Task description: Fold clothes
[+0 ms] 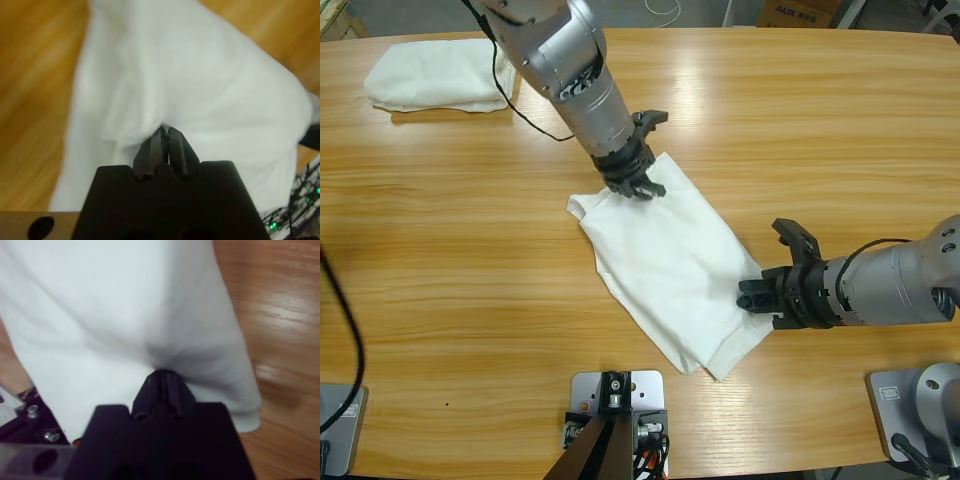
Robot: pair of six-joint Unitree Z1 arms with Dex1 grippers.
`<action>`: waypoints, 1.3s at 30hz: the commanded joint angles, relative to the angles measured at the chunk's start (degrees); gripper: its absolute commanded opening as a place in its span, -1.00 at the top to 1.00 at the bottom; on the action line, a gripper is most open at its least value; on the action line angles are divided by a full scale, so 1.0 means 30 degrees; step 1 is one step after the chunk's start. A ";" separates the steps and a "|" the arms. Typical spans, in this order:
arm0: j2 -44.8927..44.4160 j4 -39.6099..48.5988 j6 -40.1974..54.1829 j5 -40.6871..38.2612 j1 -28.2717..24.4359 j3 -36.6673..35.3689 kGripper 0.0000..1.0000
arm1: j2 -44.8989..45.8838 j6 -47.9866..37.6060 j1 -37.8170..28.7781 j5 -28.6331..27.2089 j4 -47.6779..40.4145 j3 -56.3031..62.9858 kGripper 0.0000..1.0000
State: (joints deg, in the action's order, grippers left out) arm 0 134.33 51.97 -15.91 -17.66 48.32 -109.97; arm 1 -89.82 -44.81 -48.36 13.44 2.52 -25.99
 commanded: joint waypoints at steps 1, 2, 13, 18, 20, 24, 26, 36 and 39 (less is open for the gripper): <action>0.2021 0.1861 -0.1664 0.2434 -0.1283 -0.1248 1.00 | -0.0764 0.0949 0.0123 -0.0460 0.2195 0.0033 1.00; 0.1992 0.1973 -0.1722 0.2698 -0.1266 -0.1201 1.00 | -0.0800 0.1061 0.0123 -0.0519 0.2324 -0.0055 1.00; -0.3656 -0.0037 -0.0585 0.3911 -0.0914 -0.0088 1.00 | -0.1491 0.2350 0.0123 -0.0554 0.3232 -0.1561 1.00; -0.6867 -0.2082 -0.0556 0.3776 -0.0785 0.5449 1.00 | -0.3946 0.4717 0.0123 -0.0905 0.6472 -0.4086 1.00; -0.8168 -0.3107 -0.0650 0.3776 -0.0908 0.7875 1.00 | -0.5370 0.6012 0.0123 -0.1925 0.8863 -0.6008 1.00; -0.9785 -0.3805 -0.0673 0.3805 -0.1019 1.0324 1.00 | -0.6729 0.7805 0.0123 -0.3554 1.1324 -0.8077 1.00; -1.0266 -0.3898 -0.0691 0.3834 -0.1008 1.0905 1.00 | -0.6817 0.8502 0.0123 -0.4544 1.1781 -0.8551 1.00; -1.1918 -0.4689 -0.1095 0.4022 -0.1019 1.3541 1.00 | -0.7942 1.7824 -0.0082 -1.0052 1.2039 -1.0631 1.00; -1.2070 -0.4783 -0.1171 0.4010 -0.0990 1.3688 1.00 | -0.7257 1.8750 -0.0082 -1.0632 1.1435 -1.0567 1.00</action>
State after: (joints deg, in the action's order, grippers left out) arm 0 100.12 39.33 -18.20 -6.36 45.56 -72.96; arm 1 -108.71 3.03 -48.63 -14.59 40.73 -58.99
